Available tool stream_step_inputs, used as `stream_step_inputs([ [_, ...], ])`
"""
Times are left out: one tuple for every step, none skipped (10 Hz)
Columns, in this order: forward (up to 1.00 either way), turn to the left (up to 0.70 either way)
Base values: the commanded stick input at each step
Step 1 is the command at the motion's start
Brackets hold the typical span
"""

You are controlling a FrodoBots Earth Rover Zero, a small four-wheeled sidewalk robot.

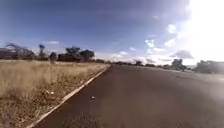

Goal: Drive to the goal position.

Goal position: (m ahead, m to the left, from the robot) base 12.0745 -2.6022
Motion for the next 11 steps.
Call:
stream_step_inputs([
  [0.50, 0.00],
  [0.50, 0.00],
  [0.50, 0.00],
  [0.50, 0.00],
  [0.50, 0.00],
  [0.50, 0.00],
  [0.50, 0.00],
  [0.50, 0.00],
  [0.50, 0.00],
  [0.50, 0.00],
  [0.50, 0.00],
])
